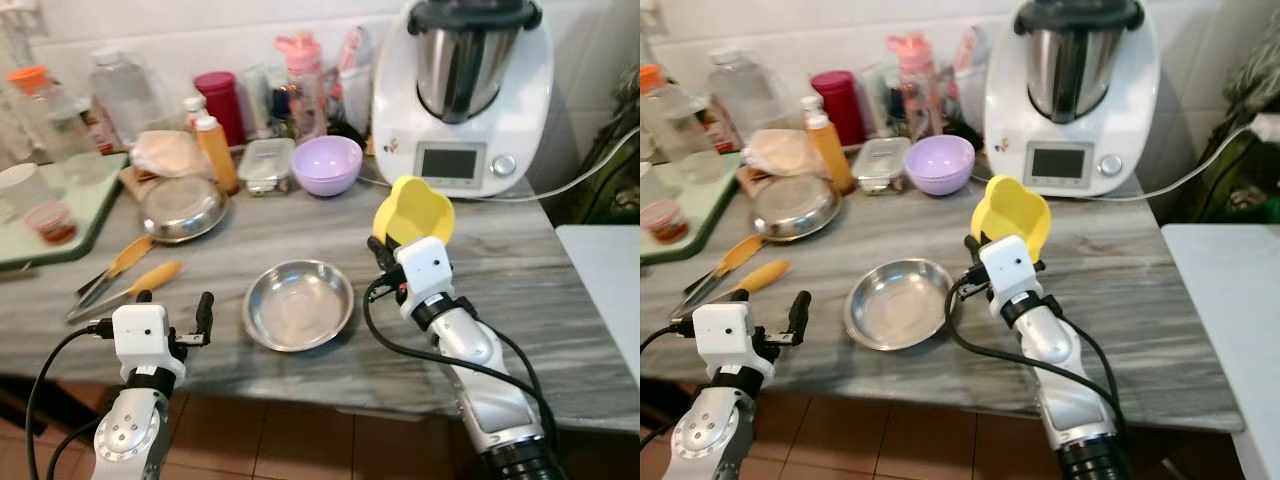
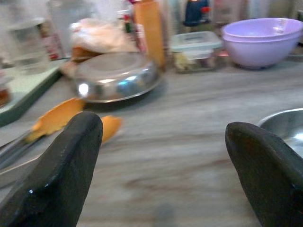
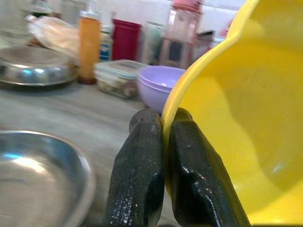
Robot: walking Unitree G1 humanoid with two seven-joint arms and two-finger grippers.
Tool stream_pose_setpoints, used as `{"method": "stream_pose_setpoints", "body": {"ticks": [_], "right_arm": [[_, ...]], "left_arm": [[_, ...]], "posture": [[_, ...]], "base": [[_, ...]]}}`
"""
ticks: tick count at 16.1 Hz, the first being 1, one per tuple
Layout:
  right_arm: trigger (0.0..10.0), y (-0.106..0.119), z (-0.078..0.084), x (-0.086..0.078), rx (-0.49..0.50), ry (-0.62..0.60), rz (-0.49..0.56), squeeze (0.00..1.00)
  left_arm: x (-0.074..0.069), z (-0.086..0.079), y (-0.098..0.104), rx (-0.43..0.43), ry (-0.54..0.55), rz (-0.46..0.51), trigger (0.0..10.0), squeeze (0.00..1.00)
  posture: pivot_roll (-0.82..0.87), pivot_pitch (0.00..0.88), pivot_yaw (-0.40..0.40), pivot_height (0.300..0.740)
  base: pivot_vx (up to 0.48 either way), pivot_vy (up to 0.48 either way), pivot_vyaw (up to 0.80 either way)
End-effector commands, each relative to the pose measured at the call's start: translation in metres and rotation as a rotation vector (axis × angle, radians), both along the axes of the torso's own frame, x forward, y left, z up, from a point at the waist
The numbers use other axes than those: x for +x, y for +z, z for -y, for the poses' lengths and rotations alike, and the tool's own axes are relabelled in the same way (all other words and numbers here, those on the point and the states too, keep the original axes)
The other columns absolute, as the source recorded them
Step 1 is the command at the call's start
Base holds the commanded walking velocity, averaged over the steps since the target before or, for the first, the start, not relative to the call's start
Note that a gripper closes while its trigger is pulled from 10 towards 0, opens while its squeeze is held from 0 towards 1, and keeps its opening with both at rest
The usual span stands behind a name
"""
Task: Setting the table
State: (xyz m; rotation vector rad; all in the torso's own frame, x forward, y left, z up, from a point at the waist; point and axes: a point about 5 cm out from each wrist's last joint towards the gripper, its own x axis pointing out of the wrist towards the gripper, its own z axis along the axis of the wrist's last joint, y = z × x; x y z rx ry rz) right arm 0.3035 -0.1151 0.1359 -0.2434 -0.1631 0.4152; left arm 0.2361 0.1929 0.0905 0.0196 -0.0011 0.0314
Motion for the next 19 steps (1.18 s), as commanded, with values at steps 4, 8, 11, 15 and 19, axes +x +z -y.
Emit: {"method": "stream_pose_setpoints", "body": {"ticks": [4,8,11,15,19], "right_arm": [[10.0,0.006,-0.001,-0.002,0.011,0.018,0.017,0.0],[10.0,0.005,-0.016,-0.005,0.005,0.112,0.0,0.0],[10.0,0.009,-0.035,0.0,-0.014,0.276,-0.04,0.0],[10.0,0.026,-0.058,0.017,-0.112,0.457,-0.038,0.0],[10.0,0.021,-0.086,0.026,-0.28,0.63,-0.085,0.0]], "left_arm": [[-0.007,-0.005,-0.002,0.029,-0.012,-0.032,10.0,0.0],[-0.023,0.0,-0.01,0.02,-0.228,-0.116,10.0,0.0],[-0.031,0.003,-0.011,0.025,-0.303,-0.153,10.0,0.0],[-0.037,0.009,-0.012,0.003,-0.332,-0.169,10.0,0.0],[-0.042,0.015,-0.014,-0.011,-0.356,-0.181,10.0,0.0]], "posture": [[-0.13,0.0,0.102,0.74],[-0.11,0.001,0.091,0.74],[-0.1,0.026,0.083,0.74],[-0.07,0.044,0.066,0.74],[-0.04,0.044,0.05,0.74]], "base": [[0.0,0.0,0.0],[0.0,0.0,0.0],[0.0,0.0,0.0],[0.0,0.0,0.0],[0.0,0.0,0.0]]}}
